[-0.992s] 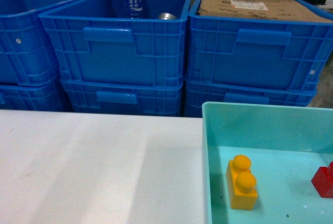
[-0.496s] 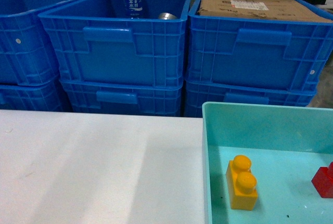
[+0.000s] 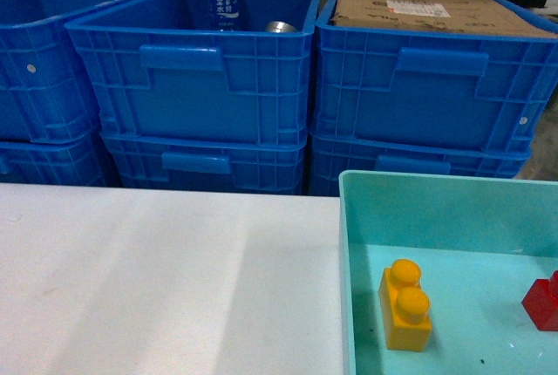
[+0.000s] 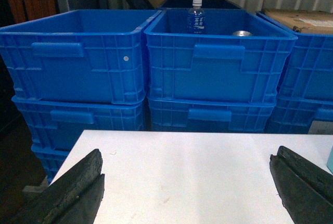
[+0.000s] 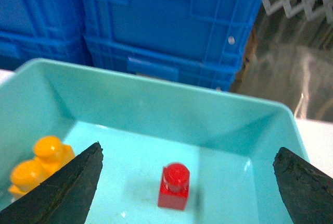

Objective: Pick red block from blue box to shelf

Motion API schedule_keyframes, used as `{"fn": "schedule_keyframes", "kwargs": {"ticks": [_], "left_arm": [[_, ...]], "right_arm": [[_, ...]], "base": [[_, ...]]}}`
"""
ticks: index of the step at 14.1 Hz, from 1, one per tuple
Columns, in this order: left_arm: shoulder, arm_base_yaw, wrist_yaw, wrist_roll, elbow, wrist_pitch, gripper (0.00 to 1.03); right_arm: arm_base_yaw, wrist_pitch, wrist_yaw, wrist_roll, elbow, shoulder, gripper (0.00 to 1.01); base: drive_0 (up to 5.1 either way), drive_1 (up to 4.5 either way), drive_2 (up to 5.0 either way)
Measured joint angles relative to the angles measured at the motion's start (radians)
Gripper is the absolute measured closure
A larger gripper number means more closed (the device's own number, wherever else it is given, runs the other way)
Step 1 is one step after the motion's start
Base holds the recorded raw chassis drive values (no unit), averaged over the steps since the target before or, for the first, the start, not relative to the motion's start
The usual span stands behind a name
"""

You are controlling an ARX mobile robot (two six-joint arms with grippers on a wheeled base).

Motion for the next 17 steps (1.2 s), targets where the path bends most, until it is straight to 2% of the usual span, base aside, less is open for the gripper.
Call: {"fn": "schedule_keyframes", "kwargs": {"ticks": [2,3,5,6,8,9,11,14,17], "left_arm": [[0.000,0.000,0.000,0.000,0.000,0.000,0.05],[0.000,0.000,0.000,0.000,0.000,0.000,0.05],[0.000,0.000,0.000,0.000,0.000,0.000,0.05],[0.000,0.000,0.000,0.000,0.000,0.000,0.05],[0.000,0.000,0.000,0.000,0.000,0.000,0.05],[0.000,0.000,0.000,0.000,0.000,0.000,0.05],[0.000,0.000,0.000,0.000,0.000,0.000,0.05],[0.000,0.000,0.000,0.000,0.000,0.000,0.05],[0.000,0.000,0.000,0.000,0.000,0.000,0.05]], "right_arm": [[-0.025,-0.142,-0.002,-0.018,0.082,0.031,0.03],[-0.037,-0.158,-0.005,-0.045,0.130,0.053,0.03],[-0.029,-0.173,-0.016,-0.068,0.223,0.110,0.03],[-0.021,-0.193,-0.016,-0.068,0.253,0.137,0.03],[0.023,-0.169,0.006,-0.067,0.265,0.222,0.03],[0.051,-0.135,0.037,-0.064,0.263,0.302,0.03],[0.077,-0.052,0.048,-0.062,0.247,0.397,0.03],[0.068,0.061,0.069,-0.054,0.249,0.608,0.03],[0.050,0.079,0.067,-0.052,0.298,0.678,0.03]], "base": [[0.0,0.00,0.0],[0.0,0.00,0.0],[0.0,0.00,0.0],[0.0,0.00,0.0],[0.0,0.00,0.0],[0.0,0.00,0.0],[0.0,0.00,0.0],[0.0,0.00,0.0],[0.0,0.00,0.0]]}}
